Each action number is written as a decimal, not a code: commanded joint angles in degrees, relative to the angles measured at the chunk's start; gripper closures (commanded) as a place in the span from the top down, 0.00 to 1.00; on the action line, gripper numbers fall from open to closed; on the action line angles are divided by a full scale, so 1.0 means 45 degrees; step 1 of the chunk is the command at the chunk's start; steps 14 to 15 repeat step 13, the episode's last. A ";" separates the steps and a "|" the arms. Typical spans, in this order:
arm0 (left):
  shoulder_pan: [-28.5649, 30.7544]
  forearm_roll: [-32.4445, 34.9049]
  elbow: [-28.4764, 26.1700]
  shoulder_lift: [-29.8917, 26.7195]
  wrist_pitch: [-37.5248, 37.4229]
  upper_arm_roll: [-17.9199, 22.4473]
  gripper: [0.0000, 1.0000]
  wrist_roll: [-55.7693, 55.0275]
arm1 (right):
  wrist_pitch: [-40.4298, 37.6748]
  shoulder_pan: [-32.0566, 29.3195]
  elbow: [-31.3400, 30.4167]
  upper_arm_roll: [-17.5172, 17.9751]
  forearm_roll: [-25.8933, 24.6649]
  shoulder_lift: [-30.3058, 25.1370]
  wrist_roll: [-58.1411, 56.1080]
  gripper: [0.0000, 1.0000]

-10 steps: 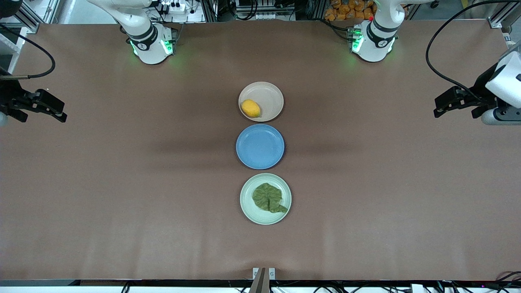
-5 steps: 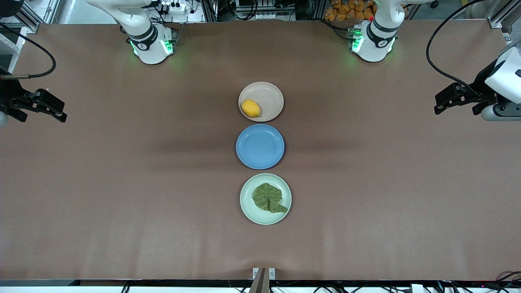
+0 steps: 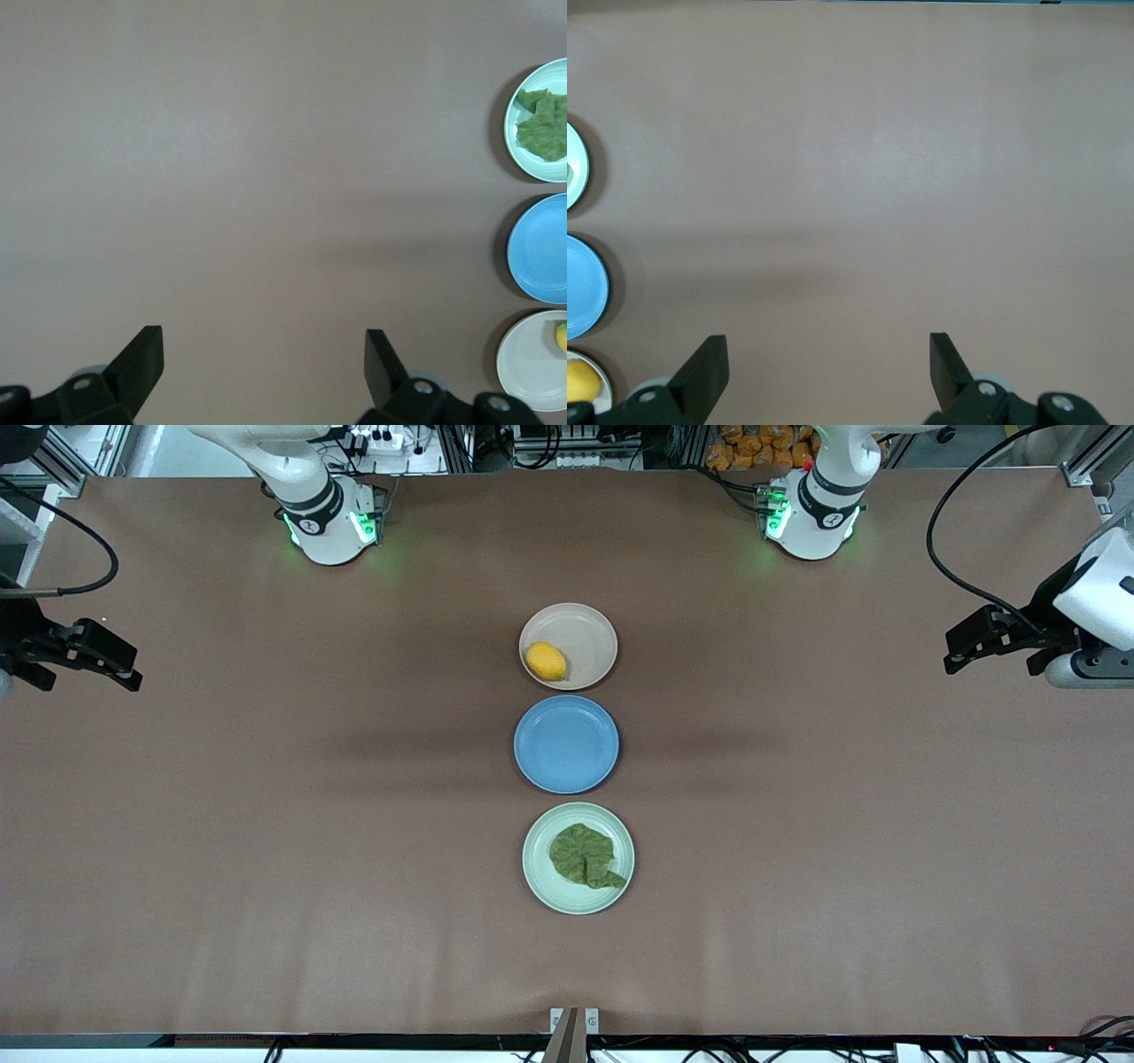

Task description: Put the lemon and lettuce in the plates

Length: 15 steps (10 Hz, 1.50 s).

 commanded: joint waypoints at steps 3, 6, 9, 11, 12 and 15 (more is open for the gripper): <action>0.0125 0.0317 -0.0053 -0.0121 0.0035 -0.0094 1.00 0.0238 | 0.0142 -0.0278 -0.0302 0.0305 0.0224 -0.0296 -0.0216 1.00; 0.0087 0.0337 -0.0033 -0.0023 0.0035 -0.0094 1.00 0.0199 | 0.0102 -0.0455 -0.0302 0.0269 0.0224 -0.0315 -0.0254 1.00; 0.0106 0.0317 -0.0033 -0.0023 0.0035 -0.0094 1.00 0.0238 | 0.0083 -0.0457 -0.0302 0.0269 0.0224 -0.0354 -0.0255 1.00; 0.0106 0.0298 -0.0033 -0.0023 0.0035 -0.0094 1.00 0.0238 | 0.0025 -0.0515 -0.0302 0.0250 0.0224 -0.0354 -0.0274 1.00; 0.0106 0.0298 -0.0033 -0.0023 0.0035 -0.0094 1.00 0.0238 | 0.0024 -0.0496 -0.0302 0.0250 0.0224 -0.0393 -0.0274 1.00; 0.0106 0.0317 -0.0053 -0.0004 0.0035 -0.0094 1.00 0.0218 | 0.0024 -0.0495 -0.0302 0.0250 0.0224 -0.0393 -0.0274 1.00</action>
